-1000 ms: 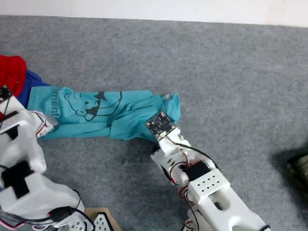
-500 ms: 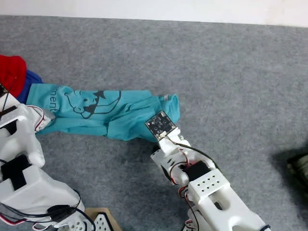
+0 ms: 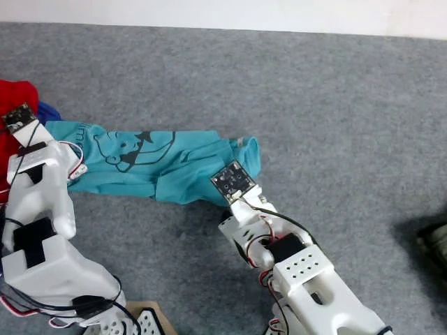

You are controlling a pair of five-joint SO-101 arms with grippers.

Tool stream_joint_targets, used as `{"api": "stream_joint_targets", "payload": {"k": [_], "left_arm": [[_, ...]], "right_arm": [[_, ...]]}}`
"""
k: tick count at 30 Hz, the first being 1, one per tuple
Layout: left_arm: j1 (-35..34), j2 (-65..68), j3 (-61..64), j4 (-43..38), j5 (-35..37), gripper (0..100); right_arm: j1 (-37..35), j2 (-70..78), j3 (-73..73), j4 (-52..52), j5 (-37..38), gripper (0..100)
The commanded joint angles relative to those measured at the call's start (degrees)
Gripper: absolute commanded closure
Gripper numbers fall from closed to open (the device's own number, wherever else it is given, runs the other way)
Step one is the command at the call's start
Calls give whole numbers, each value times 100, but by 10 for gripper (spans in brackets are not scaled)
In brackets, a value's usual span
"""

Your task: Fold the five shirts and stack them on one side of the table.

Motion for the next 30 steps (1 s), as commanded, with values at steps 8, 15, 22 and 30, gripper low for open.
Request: {"api": "stream_joint_targets", "payload": {"k": [8,15,22,30], "left_arm": [[945,-66,-2026,2444,26,993],[2132,-66,-2844,3262,26,993],[3204,-75,-2949,3341,26,993],[4215,-919,-2941,3464,26,993]], "right_arm": [[303,-136,-75,-84,-53,823],[532,-136,-84,-84,-53,823],[690,-136,-92,-84,-105,823],[1569,-136,-321,-154,-1073,823]]}}
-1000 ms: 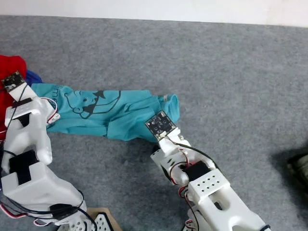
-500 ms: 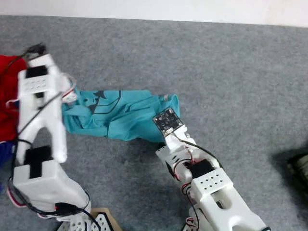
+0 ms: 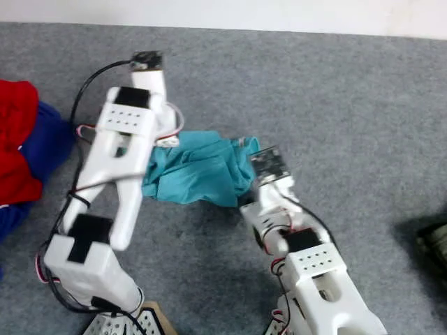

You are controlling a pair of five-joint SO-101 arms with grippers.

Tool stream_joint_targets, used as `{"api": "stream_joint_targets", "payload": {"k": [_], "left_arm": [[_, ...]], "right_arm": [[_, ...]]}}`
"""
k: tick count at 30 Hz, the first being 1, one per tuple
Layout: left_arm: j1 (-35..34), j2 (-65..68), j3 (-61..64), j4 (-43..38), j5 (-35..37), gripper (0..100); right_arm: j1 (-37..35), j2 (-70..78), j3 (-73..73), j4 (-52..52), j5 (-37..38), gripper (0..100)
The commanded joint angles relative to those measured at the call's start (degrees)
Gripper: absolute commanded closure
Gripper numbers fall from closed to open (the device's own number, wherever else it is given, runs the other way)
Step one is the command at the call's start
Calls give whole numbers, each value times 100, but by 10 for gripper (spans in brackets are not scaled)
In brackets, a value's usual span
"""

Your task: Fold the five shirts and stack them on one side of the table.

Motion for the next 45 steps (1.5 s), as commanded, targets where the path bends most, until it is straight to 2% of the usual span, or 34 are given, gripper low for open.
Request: {"api": "stream_joint_targets", "payload": {"k": [1,8,15,20,24,32,35,41,45], "left_arm": [[620,-866,-198,220,35,993],[1455,-1279,-198,615,35,993],[2035,-945,-259,571,-360,993],[2554,-892,-215,202,-369,993],[2756,-892,48,79,-387,993],[2747,-892,804,-440,-1292,991],[2598,-927,796,-431,-1336,918],[2466,-954,673,-422,-1345,657],[2387,-963,57,-70,-1336,570]], "right_arm": [[470,-136,-321,-145,-466,823],[857,-136,-277,-514,-738,823],[866,-136,-277,-514,-738,823],[866,-136,-277,-514,-738,823],[875,-136,-277,-514,-738,823],[875,-136,-286,-514,-738,823],[875,-136,-286,-514,-738,823],[857,-136,-286,-514,-738,823],[857,-136,-286,-514,-774,823]]}}
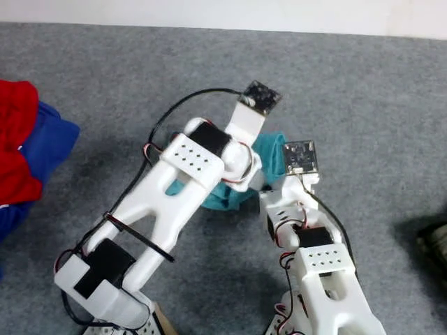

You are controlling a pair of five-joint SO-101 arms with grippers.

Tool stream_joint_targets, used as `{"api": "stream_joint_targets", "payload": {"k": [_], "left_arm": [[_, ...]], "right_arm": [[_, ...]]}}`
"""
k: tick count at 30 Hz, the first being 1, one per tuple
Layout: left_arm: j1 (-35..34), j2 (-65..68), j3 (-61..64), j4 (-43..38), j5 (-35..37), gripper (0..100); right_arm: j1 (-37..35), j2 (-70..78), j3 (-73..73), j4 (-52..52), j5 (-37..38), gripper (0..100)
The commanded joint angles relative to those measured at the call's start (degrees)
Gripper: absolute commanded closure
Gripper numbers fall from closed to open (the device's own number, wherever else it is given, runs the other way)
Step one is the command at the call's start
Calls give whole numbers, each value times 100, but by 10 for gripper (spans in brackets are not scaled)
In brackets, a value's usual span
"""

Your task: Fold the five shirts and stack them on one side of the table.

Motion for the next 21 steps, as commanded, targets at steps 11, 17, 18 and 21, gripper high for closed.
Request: {"api": "stream_joint_targets", "payload": {"k": [11,17,18,21], "left_arm": [[-1455,22,-1121,1037,18,550],[-1455,268,259,-18,18,550],[-1473,303,444,-141,18,550],[-1657,374,971,-501,18,550]], "right_arm": [[215,-145,-391,-48,-105,823],[391,-136,-2202,2536,-818,824],[391,-127,-2413,2703,-800,834],[374,-101,-2484,2668,-800,925]]}}
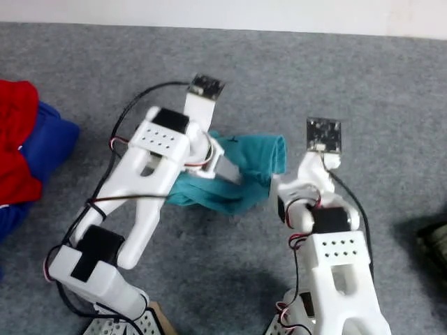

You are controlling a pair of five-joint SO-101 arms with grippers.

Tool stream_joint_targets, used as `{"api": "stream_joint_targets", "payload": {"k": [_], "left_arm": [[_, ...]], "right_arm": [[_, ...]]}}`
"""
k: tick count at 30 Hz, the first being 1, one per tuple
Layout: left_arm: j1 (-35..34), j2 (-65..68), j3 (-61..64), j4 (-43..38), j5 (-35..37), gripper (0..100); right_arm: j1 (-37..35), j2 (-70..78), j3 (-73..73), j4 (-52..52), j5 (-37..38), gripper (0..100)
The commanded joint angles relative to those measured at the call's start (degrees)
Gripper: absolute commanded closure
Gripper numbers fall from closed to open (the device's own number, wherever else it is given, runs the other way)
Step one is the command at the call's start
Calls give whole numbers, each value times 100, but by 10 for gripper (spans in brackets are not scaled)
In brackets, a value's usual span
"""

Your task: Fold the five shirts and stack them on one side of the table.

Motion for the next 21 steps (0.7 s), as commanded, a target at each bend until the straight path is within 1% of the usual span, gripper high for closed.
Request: {"api": "stream_joint_targets", "payload": {"k": [1,2,4,8,15,18,21], "left_arm": [[-356,-13,673,-642,0,550],[-435,-48,822,-791,0,550],[-593,-66,998,-958,9,550],[-708,-13,1112,-1011,9,550],[-418,-13,1112,-1099,9,550],[-295,-57,1112,-1090,9,550],[-286,-75,1077,-967,9,550]], "right_arm": [[40,-101,-567,189,-79,958],[40,-101,-593,136,44,978],[-40,-92,-629,92,281,983],[-593,-48,-479,-356,255,983],[-1121,330,224,-1763,316,985],[-1341,602,347,-2281,774,985],[-1411,989,365,-2730,879,985]]}}
